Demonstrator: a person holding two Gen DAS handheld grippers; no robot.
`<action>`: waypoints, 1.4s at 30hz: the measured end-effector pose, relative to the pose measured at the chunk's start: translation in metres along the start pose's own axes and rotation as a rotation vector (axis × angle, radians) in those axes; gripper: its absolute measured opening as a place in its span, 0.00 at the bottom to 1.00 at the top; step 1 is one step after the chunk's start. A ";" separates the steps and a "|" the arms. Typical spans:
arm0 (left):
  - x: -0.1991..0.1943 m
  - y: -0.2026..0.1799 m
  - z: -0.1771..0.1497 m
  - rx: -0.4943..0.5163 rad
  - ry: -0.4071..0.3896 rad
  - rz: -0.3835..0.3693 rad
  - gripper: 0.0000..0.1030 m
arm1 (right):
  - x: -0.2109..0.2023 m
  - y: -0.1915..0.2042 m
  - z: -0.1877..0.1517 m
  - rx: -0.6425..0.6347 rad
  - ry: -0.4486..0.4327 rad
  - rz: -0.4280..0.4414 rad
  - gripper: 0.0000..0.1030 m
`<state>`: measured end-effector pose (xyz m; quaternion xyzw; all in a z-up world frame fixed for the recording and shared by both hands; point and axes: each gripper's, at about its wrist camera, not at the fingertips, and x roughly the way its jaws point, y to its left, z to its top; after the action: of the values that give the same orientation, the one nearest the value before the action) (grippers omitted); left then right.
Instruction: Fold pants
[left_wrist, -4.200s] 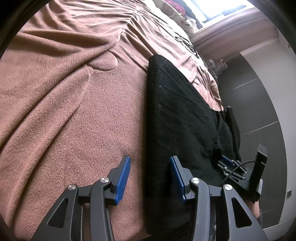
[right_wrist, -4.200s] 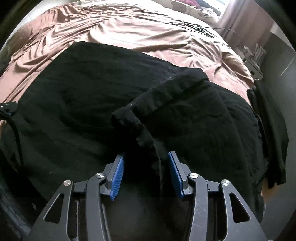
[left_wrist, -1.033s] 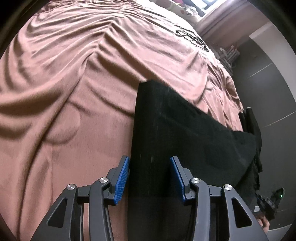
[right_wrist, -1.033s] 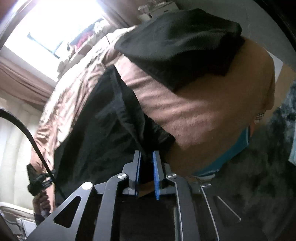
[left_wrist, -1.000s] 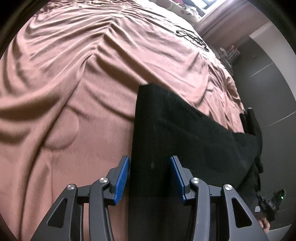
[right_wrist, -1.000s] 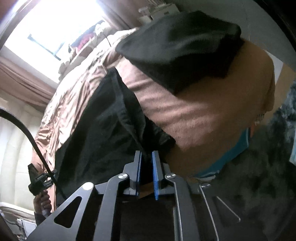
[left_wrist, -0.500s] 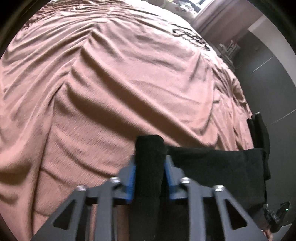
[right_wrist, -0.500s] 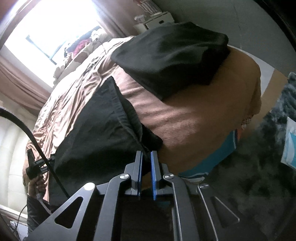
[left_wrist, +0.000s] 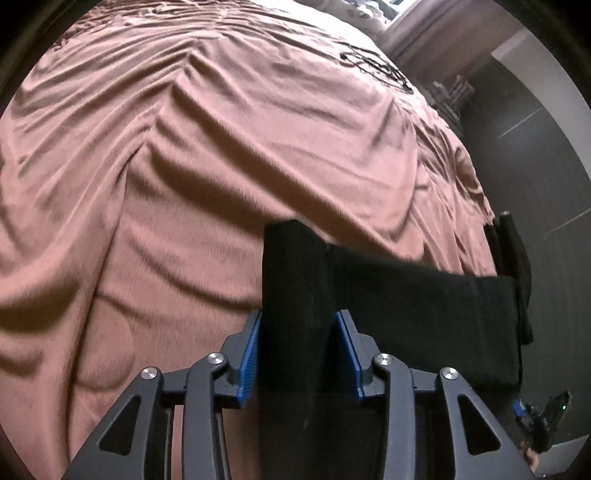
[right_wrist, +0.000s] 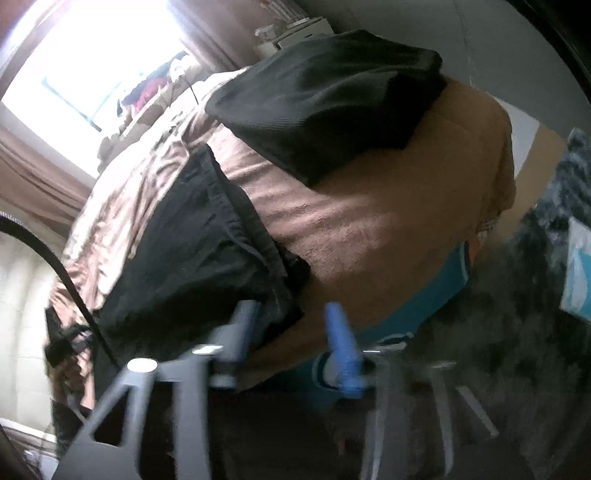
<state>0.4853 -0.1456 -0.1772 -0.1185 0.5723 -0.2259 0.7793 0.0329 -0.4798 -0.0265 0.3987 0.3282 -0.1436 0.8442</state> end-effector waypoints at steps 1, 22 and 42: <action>-0.001 0.001 -0.005 0.000 0.008 -0.005 0.41 | -0.002 -0.002 -0.002 0.016 -0.009 0.031 0.59; -0.023 0.027 -0.070 -0.117 0.098 -0.205 0.41 | 0.067 0.004 -0.012 0.090 0.077 0.320 0.51; -0.014 0.009 -0.030 -0.107 -0.030 -0.162 0.06 | 0.069 0.010 -0.026 0.148 -0.019 0.292 0.10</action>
<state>0.4556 -0.1286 -0.1796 -0.2091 0.5603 -0.2553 0.7597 0.0776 -0.4523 -0.0786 0.5017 0.2475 -0.0469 0.8275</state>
